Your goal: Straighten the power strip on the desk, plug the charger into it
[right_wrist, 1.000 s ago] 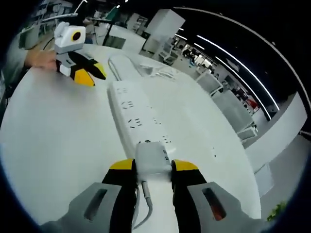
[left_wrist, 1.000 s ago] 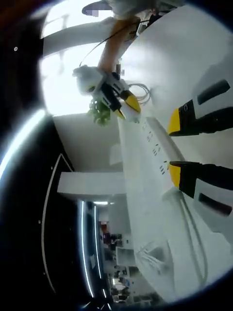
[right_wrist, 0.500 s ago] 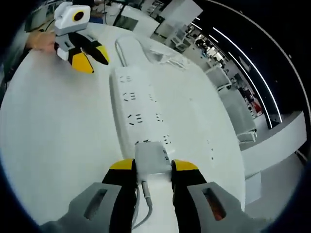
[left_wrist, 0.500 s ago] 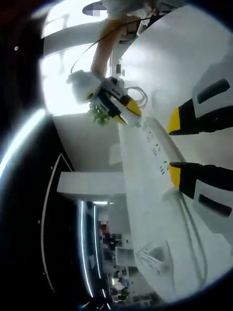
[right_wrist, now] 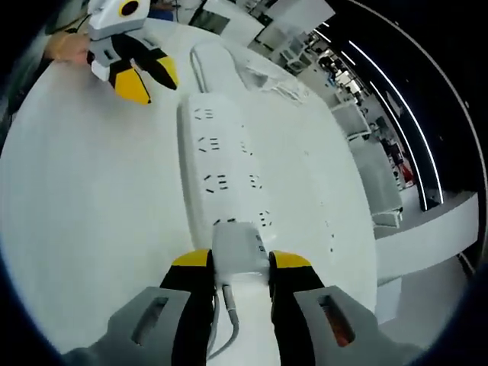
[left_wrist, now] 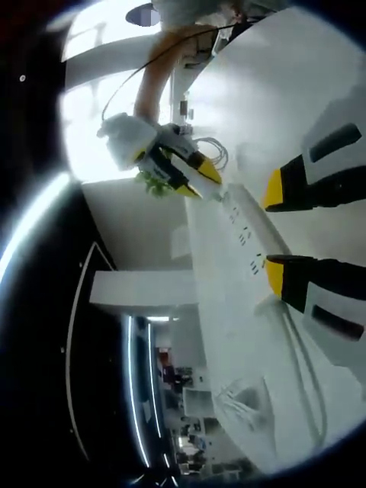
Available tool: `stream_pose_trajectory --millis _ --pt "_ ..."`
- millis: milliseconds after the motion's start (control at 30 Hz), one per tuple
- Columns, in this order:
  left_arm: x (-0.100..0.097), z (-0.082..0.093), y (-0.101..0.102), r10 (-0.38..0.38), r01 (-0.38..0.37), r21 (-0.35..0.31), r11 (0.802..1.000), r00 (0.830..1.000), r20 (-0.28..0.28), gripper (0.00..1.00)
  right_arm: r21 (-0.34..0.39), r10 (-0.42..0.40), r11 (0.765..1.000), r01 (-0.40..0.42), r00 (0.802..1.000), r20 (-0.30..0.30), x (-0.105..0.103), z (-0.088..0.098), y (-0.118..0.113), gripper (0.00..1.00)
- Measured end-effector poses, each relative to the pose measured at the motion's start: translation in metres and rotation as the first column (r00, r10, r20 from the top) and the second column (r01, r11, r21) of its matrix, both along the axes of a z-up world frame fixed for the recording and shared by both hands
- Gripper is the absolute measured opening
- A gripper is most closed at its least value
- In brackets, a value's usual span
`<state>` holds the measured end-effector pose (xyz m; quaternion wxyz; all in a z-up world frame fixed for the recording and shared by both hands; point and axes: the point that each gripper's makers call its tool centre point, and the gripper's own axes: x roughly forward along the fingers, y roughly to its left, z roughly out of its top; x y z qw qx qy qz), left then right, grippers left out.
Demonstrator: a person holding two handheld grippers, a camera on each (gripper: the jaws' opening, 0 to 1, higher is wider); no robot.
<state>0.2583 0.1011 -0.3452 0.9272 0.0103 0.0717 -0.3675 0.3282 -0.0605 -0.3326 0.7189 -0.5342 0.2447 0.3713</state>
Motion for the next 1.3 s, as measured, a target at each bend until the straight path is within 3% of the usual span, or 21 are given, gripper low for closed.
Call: stream_pose_trajectory --millis 367,533,700,1300 --pt "0.000 -0.001 0.000 0.002 -0.002 0.001 1.000 1.000 -0.002 0.23 -0.068 -0.003 0.998 0.002 1.000 -0.011 0.000 0.000 0.002 0.27" --pt "-0.002 -0.002 -0.001 0.000 0.000 0.011 1.000 1.000 0.002 0.23 -0.152 -0.006 0.988 0.004 1.000 -0.011 0.001 0.000 0.003 0.27" --pt "-0.003 -0.002 -0.002 -0.006 0.006 0.019 1.000 1.000 0.007 0.23 -0.245 -0.009 0.969 0.005 1.000 -0.018 0.000 0.000 0.007 0.27" --pt "-0.003 -0.002 -0.003 -0.011 0.011 0.017 1.000 1.000 -0.002 0.23 -0.428 -0.067 0.903 0.039 0.997 -0.050 -0.002 -0.001 0.010 0.27"
